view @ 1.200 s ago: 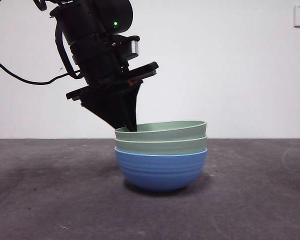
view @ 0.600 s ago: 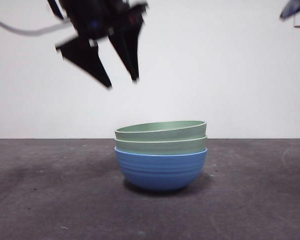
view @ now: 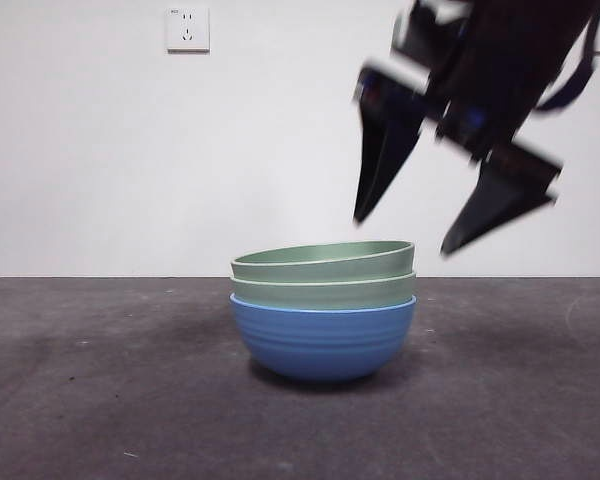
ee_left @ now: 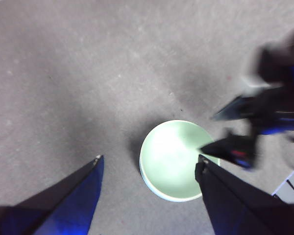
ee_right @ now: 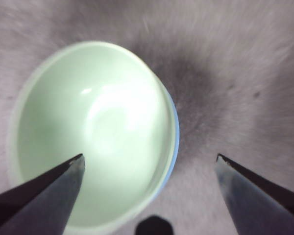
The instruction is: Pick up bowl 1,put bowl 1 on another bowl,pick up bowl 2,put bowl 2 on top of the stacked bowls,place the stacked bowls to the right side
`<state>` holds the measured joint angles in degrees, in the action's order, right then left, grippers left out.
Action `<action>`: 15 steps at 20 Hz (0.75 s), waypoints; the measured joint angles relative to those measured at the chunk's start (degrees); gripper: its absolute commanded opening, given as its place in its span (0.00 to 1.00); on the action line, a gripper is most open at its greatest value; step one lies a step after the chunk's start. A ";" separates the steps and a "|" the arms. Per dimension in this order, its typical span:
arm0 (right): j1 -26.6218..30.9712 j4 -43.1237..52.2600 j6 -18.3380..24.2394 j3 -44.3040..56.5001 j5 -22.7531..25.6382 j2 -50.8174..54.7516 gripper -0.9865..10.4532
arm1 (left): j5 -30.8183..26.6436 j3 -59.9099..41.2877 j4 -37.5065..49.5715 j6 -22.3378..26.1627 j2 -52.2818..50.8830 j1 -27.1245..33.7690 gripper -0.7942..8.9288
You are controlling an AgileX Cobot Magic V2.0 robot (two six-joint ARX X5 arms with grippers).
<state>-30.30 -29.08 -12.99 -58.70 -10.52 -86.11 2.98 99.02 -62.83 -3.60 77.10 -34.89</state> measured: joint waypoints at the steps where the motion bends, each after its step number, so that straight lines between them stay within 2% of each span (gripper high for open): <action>1: 0.59 1.16 -0.70 0.00 -0.61 -2.16 0.47 | 0.00 0.00 -0.46 0.00 -0.96 0.00 0.41; 5: 2.62 2.16 -2.49 0.00 -4.31 -7.37 0.46 | 0.02 0.00 -2.43 0.02 -2.49 0.00 0.41; 7: 2.64 2.12 -2.84 0.00 -4.63 -8.31 0.33 | 0.02 0.00 -2.58 0.04 -2.45 0.00 0.41; 9: 2.62 2.12 -2.89 0.00 -6.93 -8.39 0.24 | 0.02 0.00 -2.56 0.04 -2.45 0.00 0.41; 13: 2.62 1.60 -2.93 0.00 -7.43 -8.39 0.18 | 0.02 0.00 -2.56 0.04 -2.45 0.00 0.41; 15: 2.64 0.90 -2.93 0.00 -7.30 -8.39 0.07 | 0.02 0.00 -2.56 0.04 -2.45 0.00 0.41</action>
<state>-27.66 -28.18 -15.92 -58.70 -17.82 -94.50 3.01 99.02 -65.39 -3.55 74.65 -34.89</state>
